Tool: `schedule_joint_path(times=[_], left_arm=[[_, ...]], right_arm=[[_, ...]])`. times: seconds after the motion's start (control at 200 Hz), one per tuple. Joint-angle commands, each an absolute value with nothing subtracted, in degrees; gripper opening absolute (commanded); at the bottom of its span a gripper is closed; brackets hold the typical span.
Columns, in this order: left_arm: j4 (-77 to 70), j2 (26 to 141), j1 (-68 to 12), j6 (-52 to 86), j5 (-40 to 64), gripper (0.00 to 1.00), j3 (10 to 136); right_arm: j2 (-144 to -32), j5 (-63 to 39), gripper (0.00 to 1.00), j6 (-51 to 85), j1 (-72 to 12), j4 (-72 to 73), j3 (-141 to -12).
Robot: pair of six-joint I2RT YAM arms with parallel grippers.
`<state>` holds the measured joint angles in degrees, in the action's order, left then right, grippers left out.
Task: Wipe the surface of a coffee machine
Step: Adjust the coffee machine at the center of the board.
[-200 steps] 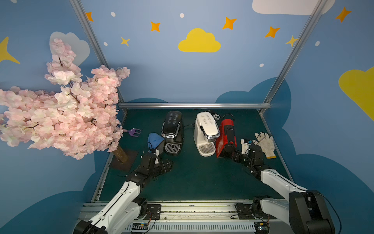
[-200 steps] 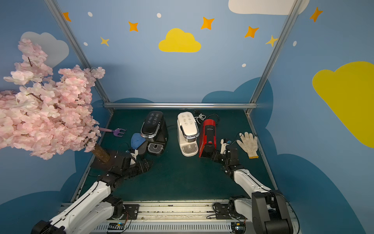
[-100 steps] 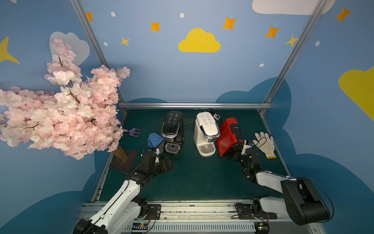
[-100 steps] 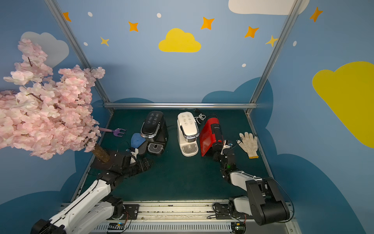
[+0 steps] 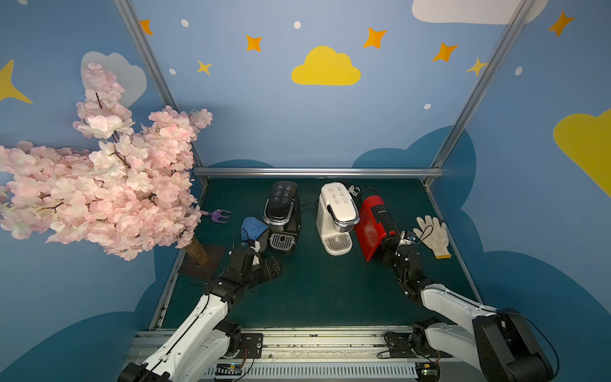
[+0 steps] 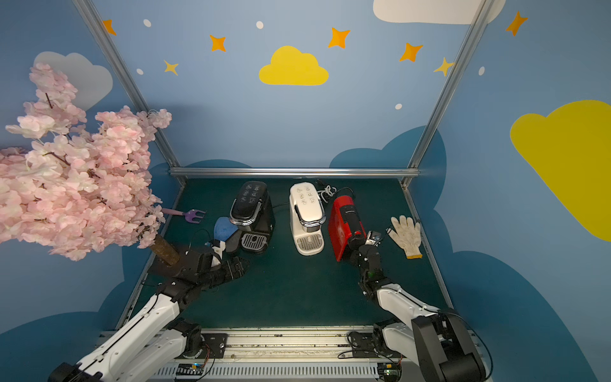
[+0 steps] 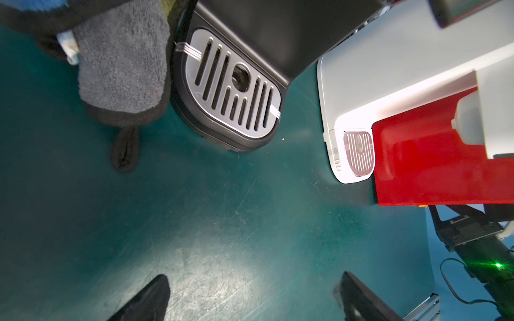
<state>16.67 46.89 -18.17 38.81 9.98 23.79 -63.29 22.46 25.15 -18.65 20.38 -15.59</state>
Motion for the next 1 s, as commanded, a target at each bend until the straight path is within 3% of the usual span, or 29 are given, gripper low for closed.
schedule_joint_path(times=[0.0,0.225,0.536,0.691,0.836,0.996], left_arm=[[17.6,46.5,-18.4,37.9,10.0,0.96,25.0],[19.1,45.4,-18.4,37.2,9.3,0.97,25.1],[18.9,46.2,-18.4,36.8,9.1,0.97,25.3],[24.3,44.5,-17.9,35.7,3.9,1.0,26.6],[27.4,42.4,-13.9,34.7,1.5,1.0,27.5],[25.3,44.6,-6.2,34.5,4.6,0.98,28.0]], right_arm=[[-60.2,34.3,0.0,28.9,-18.4,18.4,-20.7],[-56.7,40.0,0.0,30.6,-19.3,16.4,-19.9],[-65.5,36.0,0.0,29.7,-20.6,20.9,-22.8],[-63.5,34.0,0.0,30.3,-20.9,18.8,-22.8],[-59.3,35.1,0.24,33.4,-20.7,12.3,-22.7],[-54.4,29.7,0.5,33.9,-20.7,5.4,-22.4]])
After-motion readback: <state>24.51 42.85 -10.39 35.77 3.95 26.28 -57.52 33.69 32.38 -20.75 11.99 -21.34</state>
